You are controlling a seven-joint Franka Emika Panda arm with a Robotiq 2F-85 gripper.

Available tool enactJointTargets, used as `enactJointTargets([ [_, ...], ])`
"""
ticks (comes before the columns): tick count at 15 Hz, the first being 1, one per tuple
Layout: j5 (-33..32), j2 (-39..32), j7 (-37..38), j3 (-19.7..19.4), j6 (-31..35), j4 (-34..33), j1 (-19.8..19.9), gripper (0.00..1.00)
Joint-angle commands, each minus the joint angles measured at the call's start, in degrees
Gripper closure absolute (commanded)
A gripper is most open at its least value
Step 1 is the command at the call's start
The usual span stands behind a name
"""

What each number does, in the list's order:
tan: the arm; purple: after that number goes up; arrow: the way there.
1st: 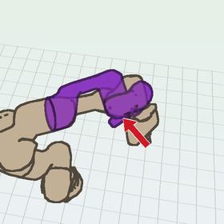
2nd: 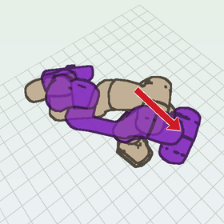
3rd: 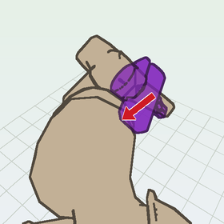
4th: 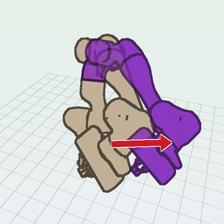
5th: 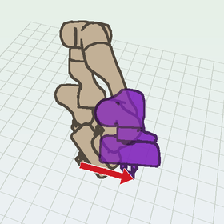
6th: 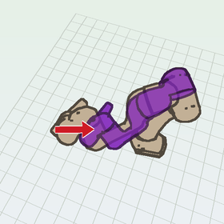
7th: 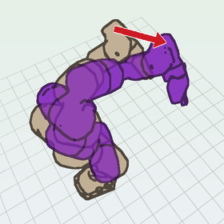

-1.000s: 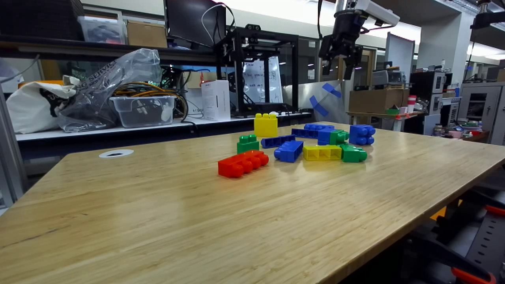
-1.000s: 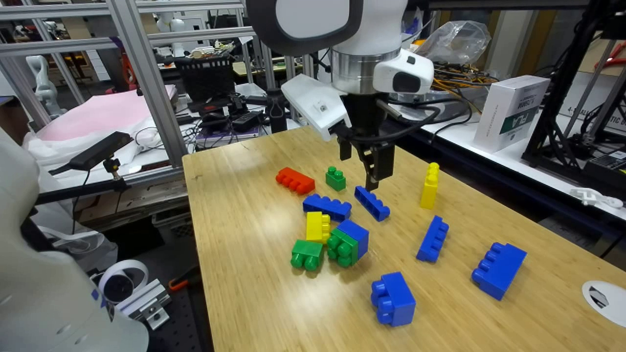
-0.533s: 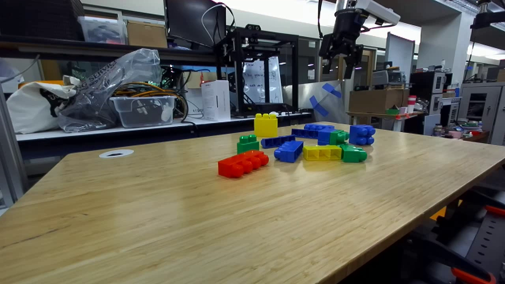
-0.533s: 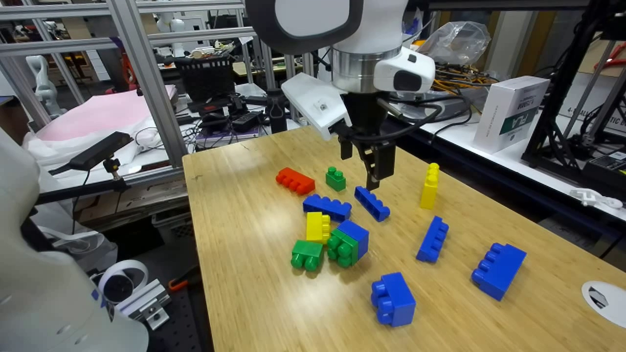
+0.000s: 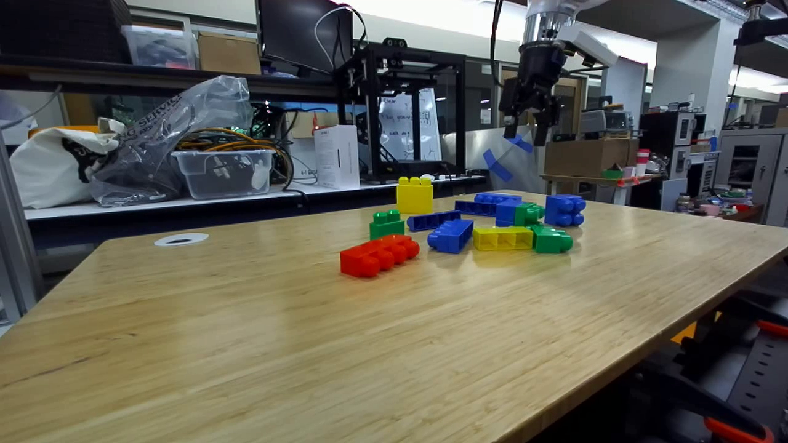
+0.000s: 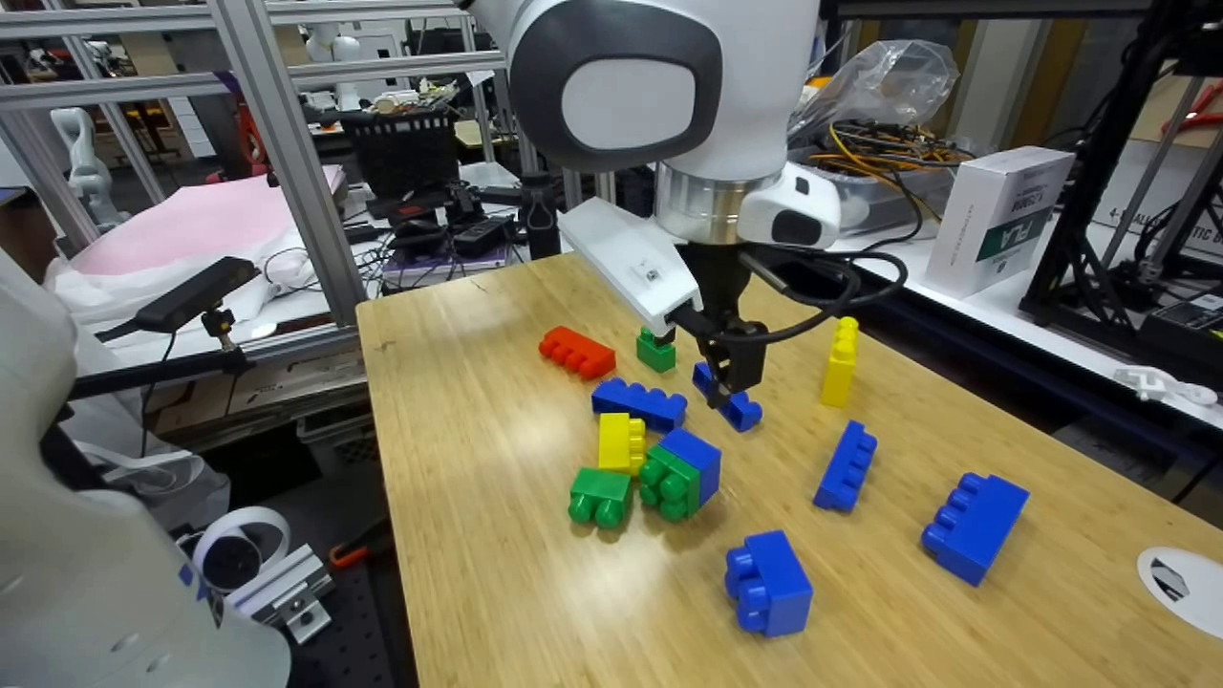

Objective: Separate the blue and green building blocks that are stacked together

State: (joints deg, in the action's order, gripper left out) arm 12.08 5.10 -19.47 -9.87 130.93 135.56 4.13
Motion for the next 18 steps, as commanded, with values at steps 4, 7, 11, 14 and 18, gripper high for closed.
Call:
enactJointTargets([
  [4,3.23,-4.64,-12.95,2.33,1.63,-1.15,-0.84,0.0],
  [7,0.86,-6.23,-14.02,3.99,2.49,-1.02,-1.11,0.0],
  [11,-5.48,-7.94,-12.84,5.44,4.63,-0.36,-1.17,0.0],
  [14,-12.04,-8.96,-11.13,5.57,6.45,-0.33,-0.97,0.0],
  [18,-18.31,-10.9,-5.58,5.35,9.95,-0.41,-0.84,0.0],
])
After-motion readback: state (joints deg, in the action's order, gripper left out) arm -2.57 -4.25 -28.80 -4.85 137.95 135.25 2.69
